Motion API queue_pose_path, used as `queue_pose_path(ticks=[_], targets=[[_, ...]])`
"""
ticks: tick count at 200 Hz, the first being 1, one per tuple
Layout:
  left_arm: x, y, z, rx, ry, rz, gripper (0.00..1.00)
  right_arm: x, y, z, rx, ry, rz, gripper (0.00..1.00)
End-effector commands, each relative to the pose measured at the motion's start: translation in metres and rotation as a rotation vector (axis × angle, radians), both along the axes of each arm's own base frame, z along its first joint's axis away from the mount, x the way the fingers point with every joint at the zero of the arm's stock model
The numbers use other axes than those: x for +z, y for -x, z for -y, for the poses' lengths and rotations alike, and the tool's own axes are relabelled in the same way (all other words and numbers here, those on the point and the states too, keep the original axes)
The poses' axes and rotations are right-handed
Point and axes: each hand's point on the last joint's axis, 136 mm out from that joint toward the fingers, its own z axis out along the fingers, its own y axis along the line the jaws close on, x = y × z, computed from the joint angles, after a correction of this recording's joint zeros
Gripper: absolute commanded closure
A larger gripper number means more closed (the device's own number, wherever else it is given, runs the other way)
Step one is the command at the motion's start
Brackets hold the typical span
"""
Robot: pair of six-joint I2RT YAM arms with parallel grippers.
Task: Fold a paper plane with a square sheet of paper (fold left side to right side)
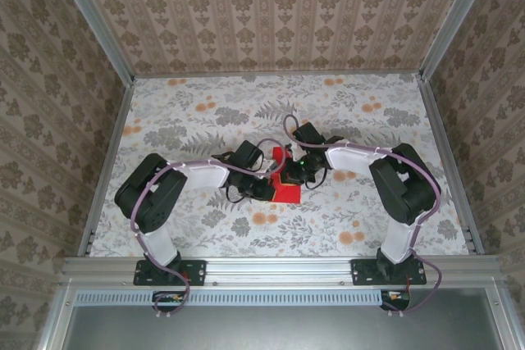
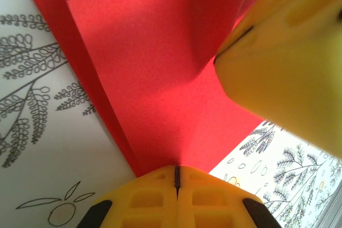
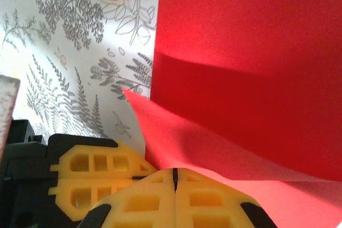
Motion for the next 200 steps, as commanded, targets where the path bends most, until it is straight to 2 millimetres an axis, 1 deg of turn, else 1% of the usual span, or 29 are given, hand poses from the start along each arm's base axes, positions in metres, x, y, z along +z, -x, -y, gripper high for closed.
queue_pose_path(ticks=[1,55,112,163,200], targets=[[-0.031,0.014,-0.026,-0.004,-0.156,-0.034,0.99,-0.003,0.015,-0.002,0.046,0.014,-0.030,1.00],[-0.030,0.014,-0.028,0.002,-0.170,-0.035,0.99,-0.018,0.015,-0.003,0.064,0.054,-0.047,1.00],[-0.033,0.016,-0.032,0.005,-0.187,-0.043,0.99,-0.035,0.019,0.010,0.086,0.145,-0.067,1.00],[-0.038,0.019,-0.037,0.011,-0.197,-0.055,1.00,-0.035,0.010,0.024,0.071,0.178,-0.054,1.00],[-0.041,0.020,-0.039,0.013,-0.200,-0.062,1.00,-0.032,0.000,0.041,0.054,0.201,-0.045,1.00]])
